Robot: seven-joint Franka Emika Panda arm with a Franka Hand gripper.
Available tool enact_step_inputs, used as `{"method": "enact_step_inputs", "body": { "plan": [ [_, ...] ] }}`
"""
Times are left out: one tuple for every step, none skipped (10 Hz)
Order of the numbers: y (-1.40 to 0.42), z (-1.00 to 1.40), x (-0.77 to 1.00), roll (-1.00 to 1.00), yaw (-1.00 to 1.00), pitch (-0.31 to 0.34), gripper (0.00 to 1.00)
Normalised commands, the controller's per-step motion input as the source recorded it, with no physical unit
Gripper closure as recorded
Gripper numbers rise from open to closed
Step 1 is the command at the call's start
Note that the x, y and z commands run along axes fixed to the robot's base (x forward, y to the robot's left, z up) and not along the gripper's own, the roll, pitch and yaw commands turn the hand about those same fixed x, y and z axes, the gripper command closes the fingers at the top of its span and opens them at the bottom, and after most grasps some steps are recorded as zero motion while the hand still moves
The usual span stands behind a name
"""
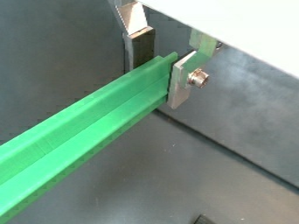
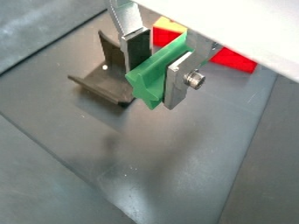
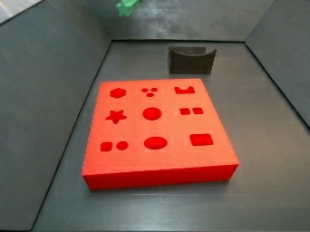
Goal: Pick up the star object. Move up. Place the star object on the fixture. Regrasp the star object. Move to above the board. Insert the star object.
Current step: Place the star object on the fixture.
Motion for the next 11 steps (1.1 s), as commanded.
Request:
{"method": "enact_step_inputs", "body": {
  "plan": [
    [0.0,0.18,0.0,0.09,0.01,0.099,1.0],
    [-0.77,-0.14,1.0,-0.18,0.66,0.177,1.0],
    [-0.75,-0.17,1.0,-0.17,0.61,0.173,1.0],
    [-0.66,-0.14,1.0,-0.16,0.45,0.142,1.0],
    [-0.54,-0.12,1.0,-0.16,0.26,0.121,1.0],
    [-0.5,-0.11,1.0,-0.15,0.19,0.119,1.0],
    [-0.42,-0.09,1.0,-0.13,0.11,0.114,1.0],
    [-0.37,-0.08,1.0,-0.12,0.07,0.115,1.0],
    [-0.3,-0.07,1.0,-0.09,0.05,0.12,1.0],
    [-0.27,-0.06,1.0,-0.09,0.04,0.121,1.0],
    [-0.21,-0.04,1.0,-0.08,0.03,0.128,1.0]
  ]
}}
